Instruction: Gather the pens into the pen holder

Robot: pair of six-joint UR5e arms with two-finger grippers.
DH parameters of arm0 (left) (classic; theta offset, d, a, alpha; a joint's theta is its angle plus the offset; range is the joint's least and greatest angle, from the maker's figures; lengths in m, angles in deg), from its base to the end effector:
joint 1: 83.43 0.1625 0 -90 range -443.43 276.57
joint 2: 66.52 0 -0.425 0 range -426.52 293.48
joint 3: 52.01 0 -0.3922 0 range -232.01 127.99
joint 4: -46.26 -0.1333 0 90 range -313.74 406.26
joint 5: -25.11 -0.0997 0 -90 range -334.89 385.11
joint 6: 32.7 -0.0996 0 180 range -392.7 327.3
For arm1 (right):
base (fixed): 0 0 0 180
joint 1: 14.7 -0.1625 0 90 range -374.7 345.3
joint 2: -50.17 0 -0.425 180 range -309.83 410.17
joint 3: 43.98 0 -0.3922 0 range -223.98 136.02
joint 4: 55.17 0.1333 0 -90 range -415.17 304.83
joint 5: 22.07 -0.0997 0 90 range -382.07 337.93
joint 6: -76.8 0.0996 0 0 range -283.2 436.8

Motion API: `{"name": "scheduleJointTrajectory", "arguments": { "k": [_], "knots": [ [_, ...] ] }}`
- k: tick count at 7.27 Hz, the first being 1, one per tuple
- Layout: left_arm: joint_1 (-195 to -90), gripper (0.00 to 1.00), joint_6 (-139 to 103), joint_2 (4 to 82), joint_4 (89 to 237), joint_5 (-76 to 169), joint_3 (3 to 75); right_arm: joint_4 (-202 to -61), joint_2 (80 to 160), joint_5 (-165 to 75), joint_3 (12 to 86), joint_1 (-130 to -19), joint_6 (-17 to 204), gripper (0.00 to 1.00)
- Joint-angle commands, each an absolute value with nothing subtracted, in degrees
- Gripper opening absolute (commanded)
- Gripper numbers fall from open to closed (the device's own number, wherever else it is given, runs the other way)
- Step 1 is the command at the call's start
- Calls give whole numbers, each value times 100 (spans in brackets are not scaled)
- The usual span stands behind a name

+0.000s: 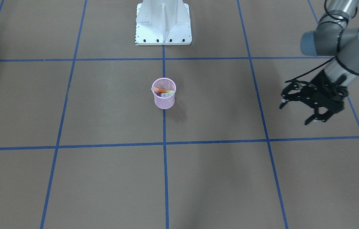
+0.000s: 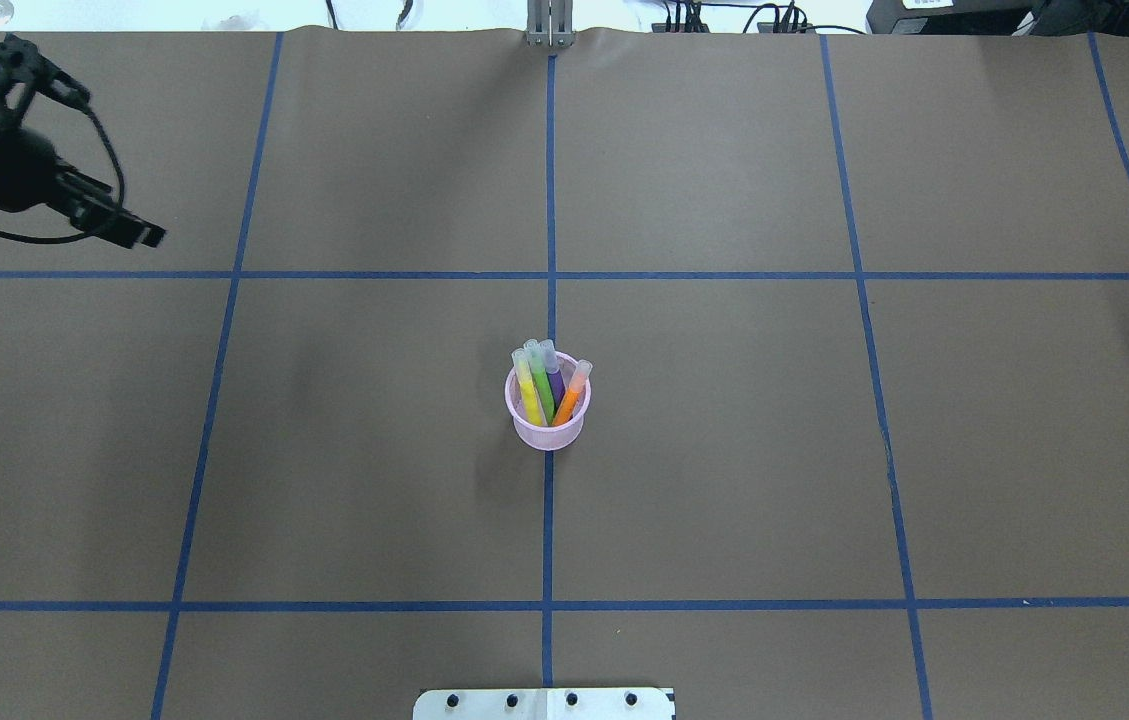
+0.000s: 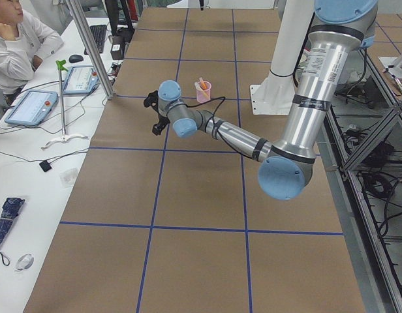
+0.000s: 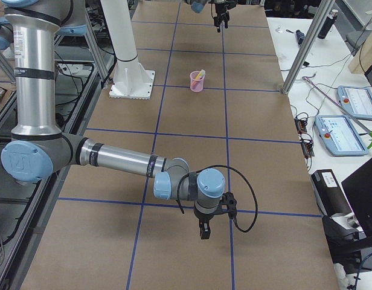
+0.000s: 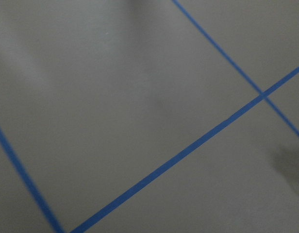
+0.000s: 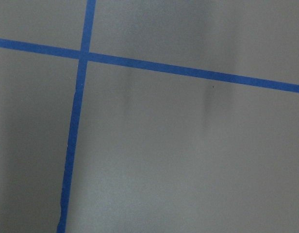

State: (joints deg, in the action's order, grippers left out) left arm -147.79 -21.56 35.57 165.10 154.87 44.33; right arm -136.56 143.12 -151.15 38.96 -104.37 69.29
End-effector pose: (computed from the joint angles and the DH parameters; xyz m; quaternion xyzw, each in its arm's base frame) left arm 0.1904 -0.5575 0.4328 0.2595 0.4146 0.2440 0.8374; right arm 0.0678 -0.4625 0.7348 0.0095 -0.3345 -0.0603 0.9404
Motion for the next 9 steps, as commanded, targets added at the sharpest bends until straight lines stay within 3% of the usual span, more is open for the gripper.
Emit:
{"name": "scheduleJointTrajectory", "arguments": {
  "k": [1,2,3,6,8,9],
  "knots": [
    [-16124,100,-4030,3332,14524,15885,4450,-13656,14342,-15109,3890,-10435,6933,100],
    [-16626,100,-4322,3219,14244,15897,4476,-13656,14351,-15109,3890,-10435,6933,100],
    [-16727,100,-4490,2296,14241,15792,4432,-13656,14351,-15109,3890,-10443,6925,100],
    [-17052,100,-4597,2093,13945,15104,4125,-13656,14351,-15109,3890,-10435,6933,100],
    [-17263,100,-4806,1885,13440,15597,4343,-13656,14351,-15109,3898,-10435,6925,100],
    [-17412,100,-4677,1630,13380,15641,4814,-13656,14342,-15109,3898,-10435,6933,100]
  ]
}}
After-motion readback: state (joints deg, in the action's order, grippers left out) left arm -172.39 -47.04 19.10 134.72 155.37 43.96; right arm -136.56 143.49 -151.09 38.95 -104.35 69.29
